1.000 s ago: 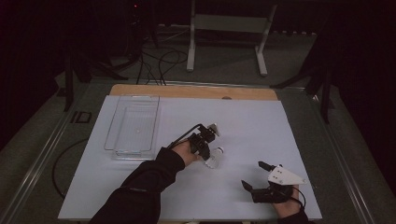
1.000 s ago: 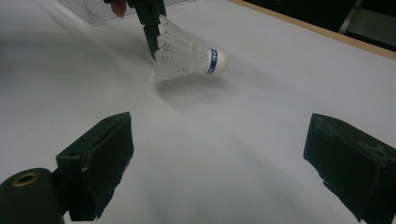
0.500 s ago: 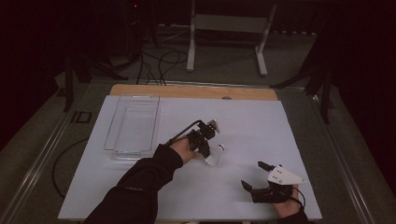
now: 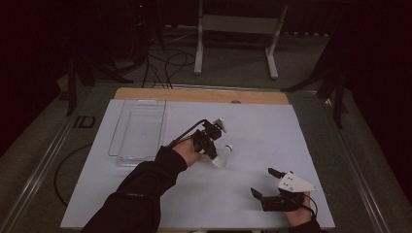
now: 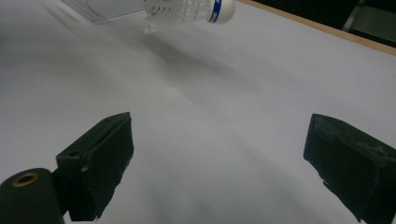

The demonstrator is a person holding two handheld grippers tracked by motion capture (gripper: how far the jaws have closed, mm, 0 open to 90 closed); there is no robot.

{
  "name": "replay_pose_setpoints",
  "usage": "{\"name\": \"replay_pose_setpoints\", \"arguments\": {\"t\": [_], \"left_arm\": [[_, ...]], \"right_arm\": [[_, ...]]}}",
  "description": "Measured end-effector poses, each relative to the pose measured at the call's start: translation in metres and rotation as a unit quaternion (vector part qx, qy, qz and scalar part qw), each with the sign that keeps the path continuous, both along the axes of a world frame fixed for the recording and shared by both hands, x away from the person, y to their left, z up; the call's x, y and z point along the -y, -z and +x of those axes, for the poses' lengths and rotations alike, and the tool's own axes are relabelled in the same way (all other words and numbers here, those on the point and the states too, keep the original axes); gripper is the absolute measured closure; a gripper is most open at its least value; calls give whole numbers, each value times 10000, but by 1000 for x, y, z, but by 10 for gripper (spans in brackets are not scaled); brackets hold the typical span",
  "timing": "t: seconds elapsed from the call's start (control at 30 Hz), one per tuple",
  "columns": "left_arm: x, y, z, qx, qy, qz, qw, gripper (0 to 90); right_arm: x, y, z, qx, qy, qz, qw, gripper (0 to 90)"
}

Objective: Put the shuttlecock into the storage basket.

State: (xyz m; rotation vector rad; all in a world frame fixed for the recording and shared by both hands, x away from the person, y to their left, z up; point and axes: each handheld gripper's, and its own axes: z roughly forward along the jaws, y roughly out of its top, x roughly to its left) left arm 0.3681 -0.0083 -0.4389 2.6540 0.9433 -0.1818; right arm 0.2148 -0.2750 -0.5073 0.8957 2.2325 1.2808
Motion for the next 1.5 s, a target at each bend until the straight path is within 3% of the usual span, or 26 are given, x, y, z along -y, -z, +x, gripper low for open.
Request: {"name": "replay_pose_setpoints", "arguments": {"t": [0.47, 1.0, 1.5], "left_arm": [[-22, -21, 6, 118, -117, -35, 9999, 900], [-53, -42, 13, 205, -430, -67, 9988, 900], [-94, -56, 22, 315, -864, -74, 9957, 900]], "right_arm": [[0, 1, -1, 71, -59, 72, 9999, 83], [1, 0, -1, 172, -82, 72, 9998, 84], [0, -1, -2, 236, -115, 90, 9996, 84]]}}
